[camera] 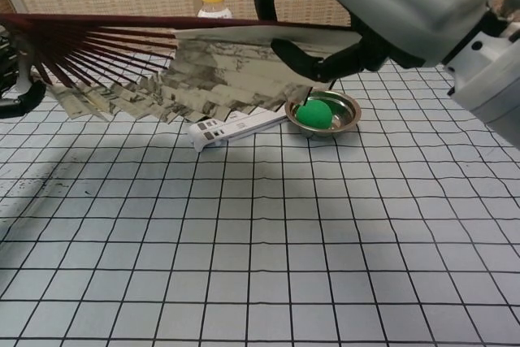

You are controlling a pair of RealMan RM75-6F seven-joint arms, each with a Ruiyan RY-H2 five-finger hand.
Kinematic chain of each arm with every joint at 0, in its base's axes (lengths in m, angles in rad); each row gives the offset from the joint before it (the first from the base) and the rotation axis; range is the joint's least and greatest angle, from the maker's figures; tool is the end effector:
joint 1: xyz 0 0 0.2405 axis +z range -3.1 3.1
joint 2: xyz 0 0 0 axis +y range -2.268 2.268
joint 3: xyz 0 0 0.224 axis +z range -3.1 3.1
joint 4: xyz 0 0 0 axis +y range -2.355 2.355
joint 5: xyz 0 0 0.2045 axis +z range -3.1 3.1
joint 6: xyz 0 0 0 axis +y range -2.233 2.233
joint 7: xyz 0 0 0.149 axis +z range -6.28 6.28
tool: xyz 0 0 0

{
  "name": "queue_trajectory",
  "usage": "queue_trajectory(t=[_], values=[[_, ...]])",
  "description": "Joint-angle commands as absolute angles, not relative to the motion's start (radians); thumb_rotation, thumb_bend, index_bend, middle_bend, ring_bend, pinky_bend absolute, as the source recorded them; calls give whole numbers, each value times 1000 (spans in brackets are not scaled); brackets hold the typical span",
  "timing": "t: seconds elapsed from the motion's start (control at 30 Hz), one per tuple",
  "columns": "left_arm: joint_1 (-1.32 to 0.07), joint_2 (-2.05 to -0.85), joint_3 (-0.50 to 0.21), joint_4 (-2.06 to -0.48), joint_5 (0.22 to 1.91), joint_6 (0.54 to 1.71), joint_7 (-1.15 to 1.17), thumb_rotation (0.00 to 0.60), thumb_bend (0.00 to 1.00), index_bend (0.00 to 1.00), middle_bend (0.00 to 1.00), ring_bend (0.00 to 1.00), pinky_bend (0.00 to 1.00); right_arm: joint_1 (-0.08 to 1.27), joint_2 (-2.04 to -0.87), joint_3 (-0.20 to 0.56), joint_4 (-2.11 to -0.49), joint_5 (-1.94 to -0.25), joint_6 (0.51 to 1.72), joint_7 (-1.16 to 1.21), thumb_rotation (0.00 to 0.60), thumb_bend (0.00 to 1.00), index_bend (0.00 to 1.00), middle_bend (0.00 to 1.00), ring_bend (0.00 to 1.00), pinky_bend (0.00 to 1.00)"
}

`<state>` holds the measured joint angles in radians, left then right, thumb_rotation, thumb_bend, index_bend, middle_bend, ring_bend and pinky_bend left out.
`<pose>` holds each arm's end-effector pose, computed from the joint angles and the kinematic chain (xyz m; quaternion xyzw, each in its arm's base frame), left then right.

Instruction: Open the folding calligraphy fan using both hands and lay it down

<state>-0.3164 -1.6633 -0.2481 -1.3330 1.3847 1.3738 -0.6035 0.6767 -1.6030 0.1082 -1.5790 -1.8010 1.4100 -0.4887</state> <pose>-0.2131 0.2733 0.0344 -0.3678 -0.5730 -0.6472 0.3428 -0.0371 -0.2440 0.0233 0.7200 -0.0685 0.5818 0.3720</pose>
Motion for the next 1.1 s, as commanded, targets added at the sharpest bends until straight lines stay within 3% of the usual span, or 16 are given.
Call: queue_trajectory(t=[0.03, 0.2, 0.33, 0.47, 0.73, 0.87, 1.1], values=[[-307, -1640, -193, -1283, 1402, 1337, -583, 600, 494, 0, 0, 0, 17, 649, -1603, 66, -1534, -1818, 1412, -488, 600, 711, 474, 142, 0, 0], [-300, -1627, -114, -1189, 1435, 1283, -584, 600, 466, 0, 0, 0, 2, 610, -1615, 21, -1435, -1832, 1423, -473, 600, 677, 259, 107, 0, 0], [-289, -1596, -56, -1141, 1469, 1254, -625, 600, 458, 0, 0, 0, 0, 582, -1606, 2, -1421, -1784, 1384, -458, 600, 533, 16, 17, 0, 0], [-281, -1557, -17, -1121, 1499, 1247, -653, 600, 458, 0, 0, 0, 0, 559, -1573, -16, -1455, -1742, 1342, -463, 600, 416, 0, 0, 0, 0], [-258, -1541, 9, -1030, 1504, 1256, -623, 600, 455, 0, 0, 0, 0, 507, -1488, -67, -1517, -1697, 1289, -513, 598, 334, 0, 0, 0, 0], [-254, -1545, 23, -977, 1514, 1249, -618, 600, 445, 0, 0, 0, 0, 499, -1438, -77, -1552, -1638, 1217, -564, 561, 255, 0, 0, 0, 0], [-261, -1481, 126, -990, 1580, 1165, -449, 600, 431, 0, 0, 0, 3, 493, -1381, -76, -1603, -1561, 1138, -618, 553, 207, 0, 0, 0, 0]])
